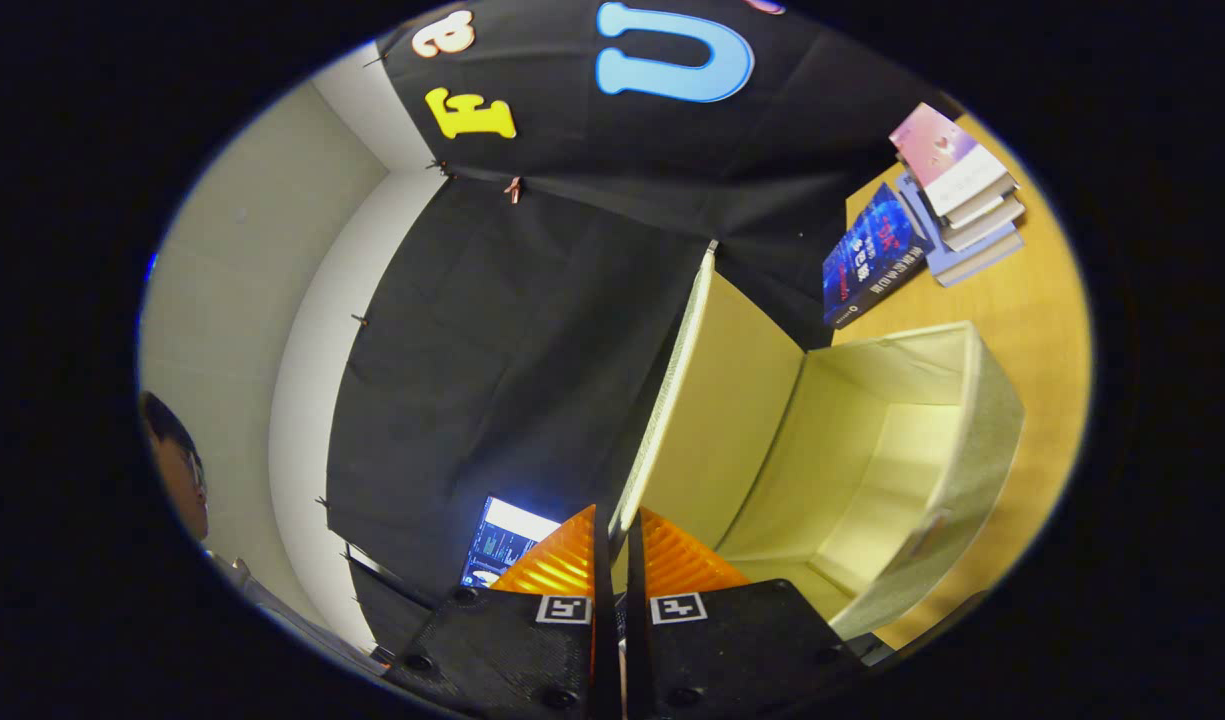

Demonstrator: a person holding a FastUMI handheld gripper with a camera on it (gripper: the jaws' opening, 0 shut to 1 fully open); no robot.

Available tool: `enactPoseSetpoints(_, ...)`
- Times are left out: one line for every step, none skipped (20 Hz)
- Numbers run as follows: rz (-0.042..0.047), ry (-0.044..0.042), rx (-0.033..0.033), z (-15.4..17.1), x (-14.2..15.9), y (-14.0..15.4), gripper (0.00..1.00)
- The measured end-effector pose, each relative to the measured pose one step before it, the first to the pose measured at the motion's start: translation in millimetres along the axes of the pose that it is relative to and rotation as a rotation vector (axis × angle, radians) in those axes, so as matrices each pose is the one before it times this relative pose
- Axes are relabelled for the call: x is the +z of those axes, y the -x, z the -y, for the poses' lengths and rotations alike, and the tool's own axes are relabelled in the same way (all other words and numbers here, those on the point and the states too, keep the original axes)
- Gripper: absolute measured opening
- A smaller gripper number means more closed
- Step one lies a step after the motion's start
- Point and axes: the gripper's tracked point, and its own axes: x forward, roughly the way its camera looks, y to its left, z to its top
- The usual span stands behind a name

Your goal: Open the storage box then place both shoes into the box .Put the left shoe in first, then the right shoe, with the right side of both shoes facing outward in a uniform manner.

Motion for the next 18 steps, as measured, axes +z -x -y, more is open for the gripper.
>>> enactPoseSetpoints(-0.00742, 0.01037, -0.00232, -5.03, 1.07, -12.66, 0.07)
enactPoseSetpoints(-0.01034, -0.00003, 0.00074, -2.73, 1.63, -13.3, 0.07)
enactPoseSetpoints(-0.00883, -0.00438, 0.00406, -2.48, -0.18, -12.91, 0.07)
enactPoseSetpoints(-0.00731, -0.00201, 0.00358, -1.17, 0.71, -12.42, 0.07)
enactPoseSetpoints(-0.00872, -0.00109, 0.00323, -1.62, -1.01, -13.51, 0.07)
enactPoseSetpoints(-0.00494, -0.00051, 0.00208, -0.21, -0.47, -13.18, 0.07)
enactPoseSetpoints(-0.00391, -0.00324, -0.00009, 0.55, 0.1, -11.83, 0.07)
enactPoseSetpoints(-0.00136, -0.00434, 0.00013, -0.18, -1.11, -10.82, 0.07)
enactPoseSetpoints(-0.00023, -0.00206, -0.00821, 0.27, -0.27, -11.14, 0.07)
enactPoseSetpoints(0.00086, -0.00095, -0.01277, 2.45, 0.46, -11.96, 0.07)
enactPoseSetpoints(-0.00567, 0.00162, -0.00432, -1.16, -1.7, -10.03, 0.07)
enactPoseSetpoints(-0.00566, 0.00459, -0.00817, 0.58, -2.08, -8.98, 0.08)
enactPoseSetpoints(-0.00408, 0.00657, -0.01012, 0.61, -0.7, -8.27, 0.08)
enactPoseSetpoints(-0.00474, 0.00216, -0.0054, 1.82, -1.52, -10.02, 0.1)
enactPoseSetpoints(-0.00603, -0.00289, -0.00846, 2.59, -0.95, -5.82, 0.1)
enactPoseSetpoints(-0.00094, -0.0028, -0.01038, 2.47, -0.43, -6.03, 0.1)
enactPoseSetpoints(0.00055, 0.00099, -0.01467, 1.55, 2.4, -1.79, 0.1)
enactPoseSetpoints(0.00384, 0.00276, -0.00834, 2.92, -0.55, -6.98, 0.14)
